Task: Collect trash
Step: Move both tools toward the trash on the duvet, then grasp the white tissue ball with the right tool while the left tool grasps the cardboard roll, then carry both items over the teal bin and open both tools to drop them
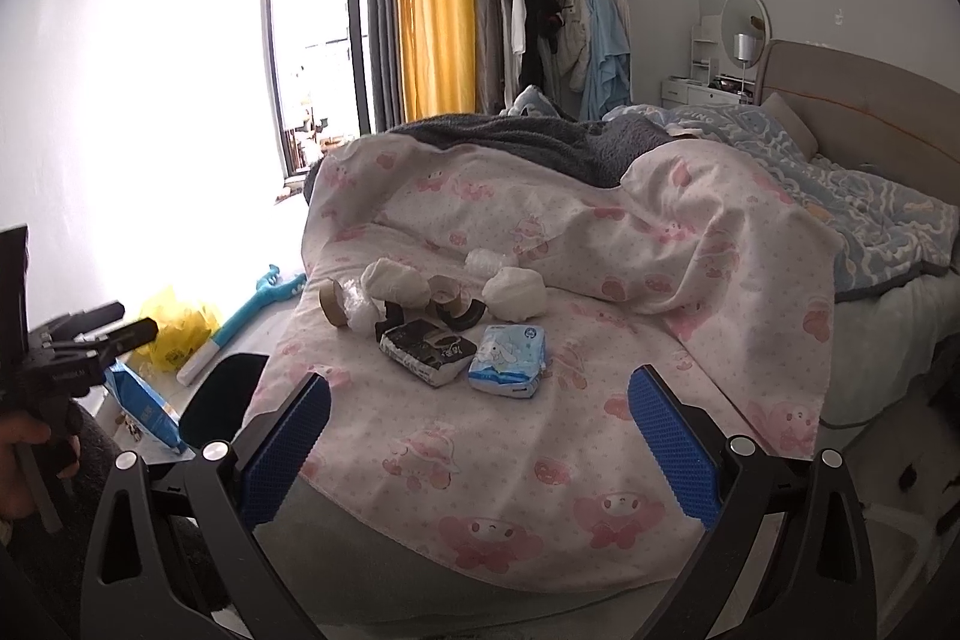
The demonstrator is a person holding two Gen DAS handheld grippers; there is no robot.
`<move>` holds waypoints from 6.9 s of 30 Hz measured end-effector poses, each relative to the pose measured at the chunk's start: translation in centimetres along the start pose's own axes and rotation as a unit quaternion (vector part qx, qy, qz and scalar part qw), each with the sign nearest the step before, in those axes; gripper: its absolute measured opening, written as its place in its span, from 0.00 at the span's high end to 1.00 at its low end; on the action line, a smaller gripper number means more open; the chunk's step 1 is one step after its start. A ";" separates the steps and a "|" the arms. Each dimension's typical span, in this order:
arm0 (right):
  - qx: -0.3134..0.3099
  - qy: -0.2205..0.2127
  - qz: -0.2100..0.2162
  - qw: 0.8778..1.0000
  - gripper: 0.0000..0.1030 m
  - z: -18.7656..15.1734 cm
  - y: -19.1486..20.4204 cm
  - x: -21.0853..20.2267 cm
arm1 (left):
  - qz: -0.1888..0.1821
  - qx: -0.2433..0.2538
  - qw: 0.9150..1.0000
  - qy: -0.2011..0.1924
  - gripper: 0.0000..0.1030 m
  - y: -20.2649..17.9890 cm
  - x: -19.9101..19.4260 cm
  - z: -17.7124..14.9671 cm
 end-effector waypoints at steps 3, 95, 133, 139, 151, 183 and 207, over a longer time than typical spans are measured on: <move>0.000 0.010 0.001 1.000 0.03 0.0 0.3 1.1 | -0.017 0.015 1.000 -0.003 0.04 0.4 0.7 0.3; 0.076 0.083 0.206 0.972 0.47 3.0 11.3 25.9 | -0.162 0.025 0.981 0.101 0.51 1.8 18.1 -0.1; -0.004 0.179 0.281 0.943 0.47 -2.1 29.8 28.6 | 0.040 -0.084 0.946 0.310 0.51 22.0 17.3 -12.3; -0.008 0.206 0.281 0.937 0.47 -3.9 31.7 29.4 | 0.035 -0.115 0.930 0.349 0.51 23.2 16.5 -15.0; -0.024 0.265 0.256 0.929 0.47 -7.7 34.1 32.0 | 0.028 -0.133 0.922 0.363 0.43 24.4 15.1 -15.8; -0.060 0.358 0.207 0.909 0.47 -16.6 38.2 35.5 | 0.073 -0.079 0.984 0.144 0.28 28.4 9.2 -3.9; -0.128 0.362 0.210 0.899 0.30 -17.8 38.9 33.1 | 0.066 -0.046 0.997 0.012 0.22 25.4 7.3 4.1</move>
Point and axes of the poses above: each gripper's, at about its wrist camera, not at the fingertips, and x roughly the way its jaws point, y to its left, z to its top, the point moved 7 cm from there along x, roughly the way its jaws point, and after that the axes turned 10 degrees about -y, right-handed, at the moved point
